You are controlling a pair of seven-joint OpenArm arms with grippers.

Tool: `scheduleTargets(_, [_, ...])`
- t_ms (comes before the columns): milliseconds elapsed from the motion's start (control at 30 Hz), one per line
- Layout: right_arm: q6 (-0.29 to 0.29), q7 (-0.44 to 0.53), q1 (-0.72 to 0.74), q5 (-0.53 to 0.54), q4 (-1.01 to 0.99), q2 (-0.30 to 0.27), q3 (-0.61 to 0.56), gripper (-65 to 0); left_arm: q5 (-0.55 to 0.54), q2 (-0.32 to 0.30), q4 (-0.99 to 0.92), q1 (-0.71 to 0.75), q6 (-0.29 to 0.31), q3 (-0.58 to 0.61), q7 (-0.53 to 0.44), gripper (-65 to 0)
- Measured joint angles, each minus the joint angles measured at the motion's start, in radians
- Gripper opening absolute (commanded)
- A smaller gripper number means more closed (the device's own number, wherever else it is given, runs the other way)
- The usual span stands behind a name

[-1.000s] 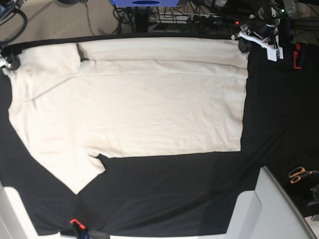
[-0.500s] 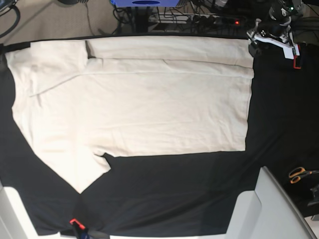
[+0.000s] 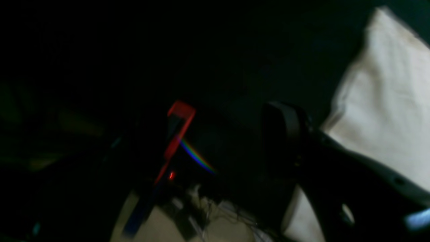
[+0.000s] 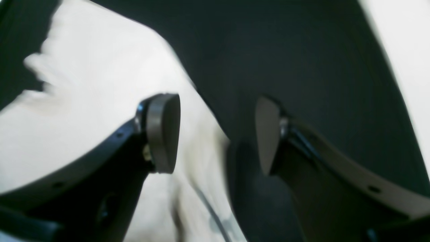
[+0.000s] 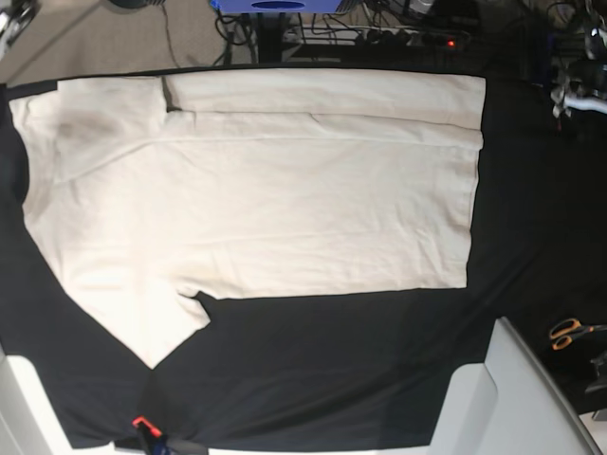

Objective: Fold the T-shirt properly
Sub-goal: 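Move right gripper to the sleeve, left gripper to the opposite hem corner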

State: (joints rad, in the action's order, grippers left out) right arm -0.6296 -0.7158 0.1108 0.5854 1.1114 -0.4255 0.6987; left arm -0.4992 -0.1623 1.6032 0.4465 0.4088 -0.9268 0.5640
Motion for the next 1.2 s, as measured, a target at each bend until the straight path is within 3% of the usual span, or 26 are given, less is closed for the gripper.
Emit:
scheduleTargets(200, [0.023,0.333,0.274,-0.007,-0.537,-0.109,-0.485,-30.8,-0.002,-0.024,0.042,-0.020,0.010,0.147,0.006,-22.4])
scheduleTargets(333, [0.026,0.585,0.401,-0.007,-0.827,-0.106,-0.729,-30.8,0.002,-0.042,0.039,-0.032,0.003,0.196,0.009,-22.4])
scheduleTargets(400, [0.073,0.670,0.427,-0.006,-0.914,-0.097,-0.815,-30.8,0.000,-0.061,0.039,-0.033,0.005,0.223,0.006,-22.4])
scheduleTargets(467, [0.167,0.690,0.425,-0.011,-0.935,-0.092,-0.870,-30.8,0.002,-0.075,0.039,-0.033,0.005,0.243,0.006,-22.4])
scheduleTargets(800, [0.169,0.724,0.390,-0.005,-0.932,-0.064,-0.904,-32.9,0.002,-0.080,0.038,-0.033,0.003,0.253,0.006,-22.4])
scheduleTargets(867, [0.169,0.724,0.389,-0.005,-0.930,-0.059,-0.904,-42.5,0.002,-0.079,0.038,-0.033,0.003,0.253,0.006,-22.4])
scheduleTargets(967, [0.167,0.719,0.389,-0.006,-0.930,-0.056,-0.904,-65.0,0.002,-0.079,0.038,-0.033,0.003,0.253,0.006,-22.4])
scheduleTargets(1067, [0.170,0.713,0.386,-0.008,-0.911,-0.056,-0.907,-63.0,0.002,-0.079,0.038,-0.033,0.003,0.253,0.006,-22.4])
scheduleTargets(1200, [0.168,0.706,0.351,-0.010,-0.792,-0.066,-0.909,-65.0,0.001,-0.076,0.038,-0.033,0.003,0.253,0.006,-22.4])
